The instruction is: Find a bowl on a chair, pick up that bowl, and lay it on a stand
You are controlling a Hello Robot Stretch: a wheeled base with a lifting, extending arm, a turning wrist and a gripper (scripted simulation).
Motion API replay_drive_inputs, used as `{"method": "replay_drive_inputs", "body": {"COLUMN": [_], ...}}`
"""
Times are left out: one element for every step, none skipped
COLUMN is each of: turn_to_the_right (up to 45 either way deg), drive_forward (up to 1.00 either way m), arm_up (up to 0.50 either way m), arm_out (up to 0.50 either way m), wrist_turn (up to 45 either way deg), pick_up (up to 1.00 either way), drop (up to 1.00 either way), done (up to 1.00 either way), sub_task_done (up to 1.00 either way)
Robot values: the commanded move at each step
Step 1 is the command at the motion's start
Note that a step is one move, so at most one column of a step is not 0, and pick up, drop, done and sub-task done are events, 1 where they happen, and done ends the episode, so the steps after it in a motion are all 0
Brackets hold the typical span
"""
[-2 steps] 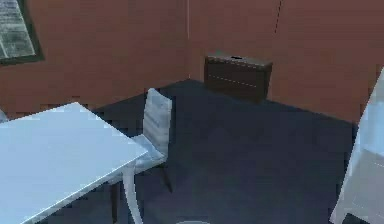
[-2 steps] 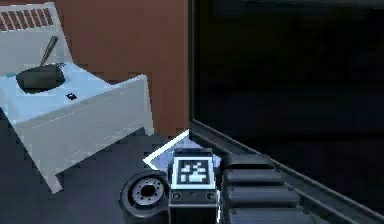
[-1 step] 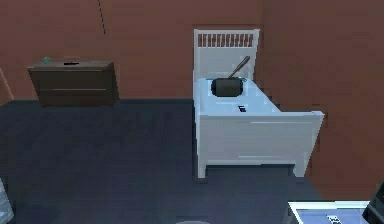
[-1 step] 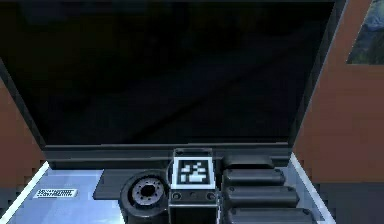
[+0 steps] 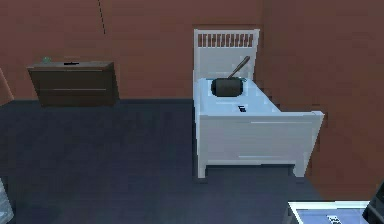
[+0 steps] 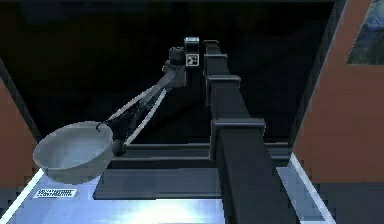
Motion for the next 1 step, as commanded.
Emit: {"method": "replay_drive_inputs", "body": {"turn_to_the_right": [0.0], "drive_forward": [0.0], "arm_up": [0.0], "arm_out": [0.0], "wrist_turn": [45.0], "pick_up": [0.0], "drop": [0.0], "done": [0.0], "sub_task_done": [0.0]}}
